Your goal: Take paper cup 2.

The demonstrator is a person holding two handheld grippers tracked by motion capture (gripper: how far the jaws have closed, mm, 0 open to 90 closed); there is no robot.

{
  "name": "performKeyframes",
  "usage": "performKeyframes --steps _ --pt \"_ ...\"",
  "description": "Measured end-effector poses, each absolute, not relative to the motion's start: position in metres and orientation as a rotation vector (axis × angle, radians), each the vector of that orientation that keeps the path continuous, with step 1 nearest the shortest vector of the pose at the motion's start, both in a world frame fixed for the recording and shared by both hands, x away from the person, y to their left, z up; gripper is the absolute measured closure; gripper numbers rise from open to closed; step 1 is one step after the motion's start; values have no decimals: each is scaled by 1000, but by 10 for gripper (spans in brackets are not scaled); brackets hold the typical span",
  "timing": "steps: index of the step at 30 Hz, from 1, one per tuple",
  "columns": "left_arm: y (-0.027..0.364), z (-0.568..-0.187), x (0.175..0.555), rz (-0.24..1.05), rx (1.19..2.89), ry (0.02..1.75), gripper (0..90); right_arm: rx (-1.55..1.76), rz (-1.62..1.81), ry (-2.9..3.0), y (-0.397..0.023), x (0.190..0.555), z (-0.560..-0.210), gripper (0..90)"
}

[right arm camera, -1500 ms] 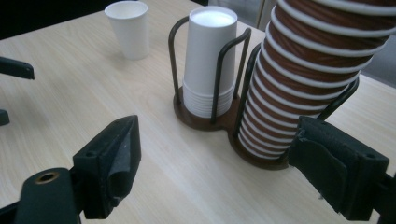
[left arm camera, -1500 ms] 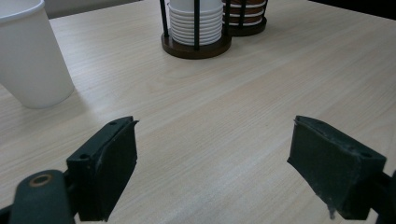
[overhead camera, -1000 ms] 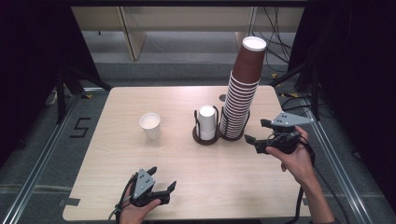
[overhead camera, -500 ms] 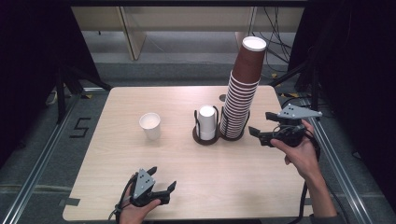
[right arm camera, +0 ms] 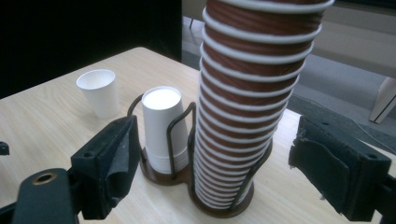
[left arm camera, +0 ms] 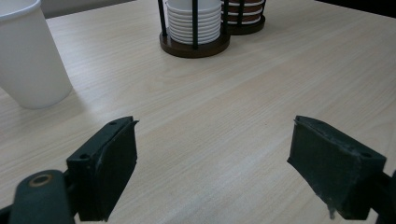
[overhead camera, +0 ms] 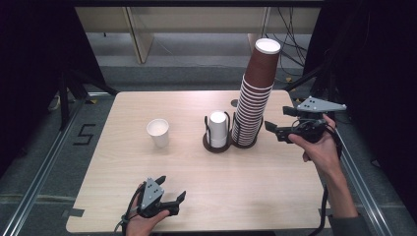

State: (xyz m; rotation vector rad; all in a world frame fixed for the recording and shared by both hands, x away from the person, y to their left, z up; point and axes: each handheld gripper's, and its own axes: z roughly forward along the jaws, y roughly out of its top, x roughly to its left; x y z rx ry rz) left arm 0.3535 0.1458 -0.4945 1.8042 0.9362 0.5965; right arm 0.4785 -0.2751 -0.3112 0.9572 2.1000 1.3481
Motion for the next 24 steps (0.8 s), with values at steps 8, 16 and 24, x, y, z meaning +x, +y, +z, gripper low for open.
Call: performKeyframes --steps 8,16,24 --pt "145 -494 353 594 1808 931 147 955 1351 2080 -276 485 -292 157" --pt "145 -495 353 592 1807 929 147 933 1353 2052 -273 493 -278 157" --pt "145 -495 353 590 1808 930 147 933 1350 2032 -268 502 -267 156"
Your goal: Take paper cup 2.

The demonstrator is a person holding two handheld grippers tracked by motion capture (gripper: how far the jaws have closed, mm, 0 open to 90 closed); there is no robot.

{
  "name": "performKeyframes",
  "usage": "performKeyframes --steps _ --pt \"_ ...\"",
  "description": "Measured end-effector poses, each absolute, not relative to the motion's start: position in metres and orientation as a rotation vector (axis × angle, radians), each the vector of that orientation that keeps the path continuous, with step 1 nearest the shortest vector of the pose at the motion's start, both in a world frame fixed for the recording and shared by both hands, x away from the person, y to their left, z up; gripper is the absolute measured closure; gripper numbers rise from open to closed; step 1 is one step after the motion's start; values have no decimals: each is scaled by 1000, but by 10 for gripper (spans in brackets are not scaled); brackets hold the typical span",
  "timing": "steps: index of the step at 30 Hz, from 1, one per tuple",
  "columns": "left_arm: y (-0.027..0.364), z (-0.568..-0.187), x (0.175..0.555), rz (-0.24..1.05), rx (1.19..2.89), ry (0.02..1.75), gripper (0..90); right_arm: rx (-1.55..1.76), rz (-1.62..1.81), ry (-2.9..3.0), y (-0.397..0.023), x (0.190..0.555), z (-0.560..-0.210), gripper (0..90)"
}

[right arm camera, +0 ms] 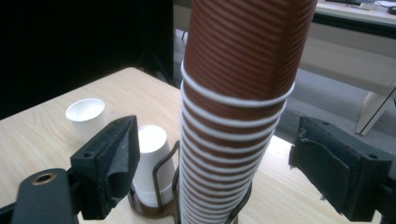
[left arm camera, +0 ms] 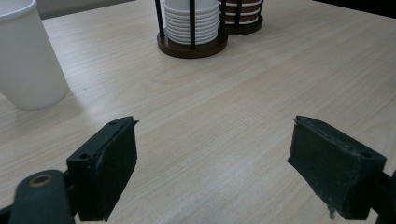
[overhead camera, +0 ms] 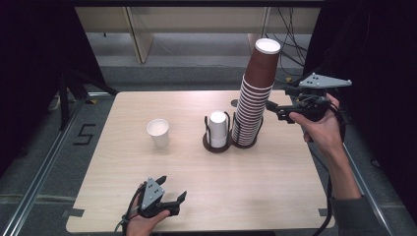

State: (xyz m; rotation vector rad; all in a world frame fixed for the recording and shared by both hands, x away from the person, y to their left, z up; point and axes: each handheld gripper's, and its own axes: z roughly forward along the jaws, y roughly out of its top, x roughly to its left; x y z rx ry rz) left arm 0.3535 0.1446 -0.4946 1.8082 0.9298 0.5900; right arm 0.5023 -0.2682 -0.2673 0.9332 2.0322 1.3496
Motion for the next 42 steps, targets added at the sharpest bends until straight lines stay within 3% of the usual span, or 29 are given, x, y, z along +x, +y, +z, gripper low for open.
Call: performKeyframes --steps 25,42 --pt "145 -495 354 588 1823 916 147 983 1354 2003 -244 552 -226 155" --pt "144 -494 353 590 1818 916 147 1038 1405 1981 -228 580 -226 145"
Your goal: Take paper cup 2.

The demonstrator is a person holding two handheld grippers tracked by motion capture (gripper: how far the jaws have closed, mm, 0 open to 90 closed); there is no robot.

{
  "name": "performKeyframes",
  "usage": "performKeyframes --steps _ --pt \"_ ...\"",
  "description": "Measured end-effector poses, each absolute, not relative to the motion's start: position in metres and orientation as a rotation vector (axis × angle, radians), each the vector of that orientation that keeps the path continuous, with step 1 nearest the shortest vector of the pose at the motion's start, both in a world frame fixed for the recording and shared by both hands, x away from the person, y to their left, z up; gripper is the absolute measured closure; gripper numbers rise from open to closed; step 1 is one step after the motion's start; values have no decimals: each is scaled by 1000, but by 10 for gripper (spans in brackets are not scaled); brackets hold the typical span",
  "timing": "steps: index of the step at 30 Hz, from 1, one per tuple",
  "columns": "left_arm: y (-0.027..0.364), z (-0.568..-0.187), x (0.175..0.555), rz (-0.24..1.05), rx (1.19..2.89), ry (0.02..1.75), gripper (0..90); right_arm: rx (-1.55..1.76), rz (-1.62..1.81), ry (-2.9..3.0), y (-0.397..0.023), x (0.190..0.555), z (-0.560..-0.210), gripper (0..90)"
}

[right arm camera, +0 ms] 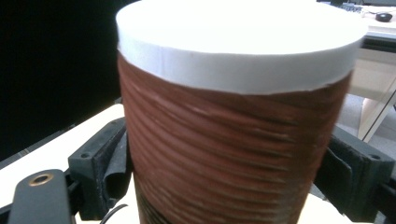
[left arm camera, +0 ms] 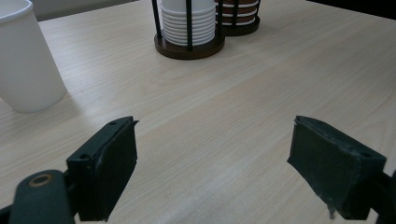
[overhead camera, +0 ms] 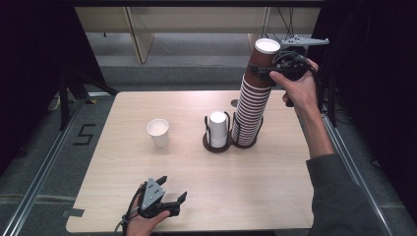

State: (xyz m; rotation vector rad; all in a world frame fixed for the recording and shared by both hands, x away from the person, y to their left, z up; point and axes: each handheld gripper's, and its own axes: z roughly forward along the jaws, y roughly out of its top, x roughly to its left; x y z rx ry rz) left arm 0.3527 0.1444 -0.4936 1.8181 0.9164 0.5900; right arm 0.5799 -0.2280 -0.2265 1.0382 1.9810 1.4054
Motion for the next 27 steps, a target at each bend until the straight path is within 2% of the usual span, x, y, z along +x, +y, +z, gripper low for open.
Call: performKeyframes --steps 8,27 --pt "144 -494 353 587 1810 917 147 1049 1391 1979 -227 580 -223 164" --pt "143 -494 353 578 1818 912 147 1042 1483 1855 -235 571 -171 168"
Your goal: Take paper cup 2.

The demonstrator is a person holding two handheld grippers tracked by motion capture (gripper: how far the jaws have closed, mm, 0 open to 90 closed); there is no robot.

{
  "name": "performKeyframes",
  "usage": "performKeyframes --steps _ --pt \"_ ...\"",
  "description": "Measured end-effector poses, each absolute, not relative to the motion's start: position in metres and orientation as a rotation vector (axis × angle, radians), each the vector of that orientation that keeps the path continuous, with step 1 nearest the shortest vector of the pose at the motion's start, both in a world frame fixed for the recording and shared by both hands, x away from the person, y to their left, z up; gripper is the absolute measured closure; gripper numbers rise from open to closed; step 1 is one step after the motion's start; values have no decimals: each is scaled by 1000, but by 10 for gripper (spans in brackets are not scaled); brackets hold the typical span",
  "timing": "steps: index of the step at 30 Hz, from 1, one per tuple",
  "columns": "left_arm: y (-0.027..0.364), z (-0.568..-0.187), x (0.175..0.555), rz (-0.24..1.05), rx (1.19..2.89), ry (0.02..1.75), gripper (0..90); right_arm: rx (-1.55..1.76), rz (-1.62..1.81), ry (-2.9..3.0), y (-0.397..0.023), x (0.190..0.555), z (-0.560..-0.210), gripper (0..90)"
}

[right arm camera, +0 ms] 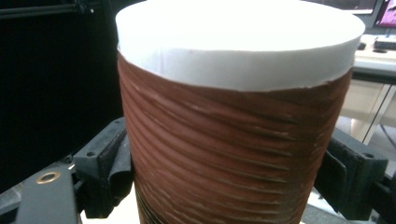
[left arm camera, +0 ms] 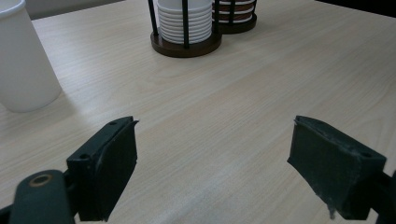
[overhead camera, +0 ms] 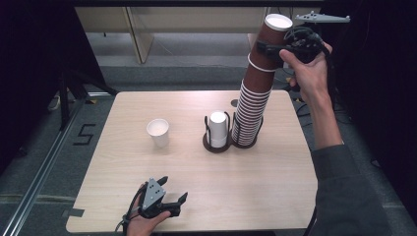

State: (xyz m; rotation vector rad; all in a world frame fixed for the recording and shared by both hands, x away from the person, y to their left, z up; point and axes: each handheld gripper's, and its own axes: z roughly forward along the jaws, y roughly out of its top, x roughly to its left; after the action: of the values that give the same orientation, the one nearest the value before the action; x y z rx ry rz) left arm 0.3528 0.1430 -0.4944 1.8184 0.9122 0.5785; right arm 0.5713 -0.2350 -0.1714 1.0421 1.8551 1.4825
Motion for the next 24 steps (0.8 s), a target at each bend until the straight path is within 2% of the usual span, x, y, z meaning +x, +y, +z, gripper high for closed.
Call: performKeyframes --steps 15,24 --pt "143 -495 353 571 1827 916 147 1016 1526 1780 -257 551 -139 169" --pt "142 -495 353 575 1834 917 147 1044 1490 1765 -293 532 -152 168"
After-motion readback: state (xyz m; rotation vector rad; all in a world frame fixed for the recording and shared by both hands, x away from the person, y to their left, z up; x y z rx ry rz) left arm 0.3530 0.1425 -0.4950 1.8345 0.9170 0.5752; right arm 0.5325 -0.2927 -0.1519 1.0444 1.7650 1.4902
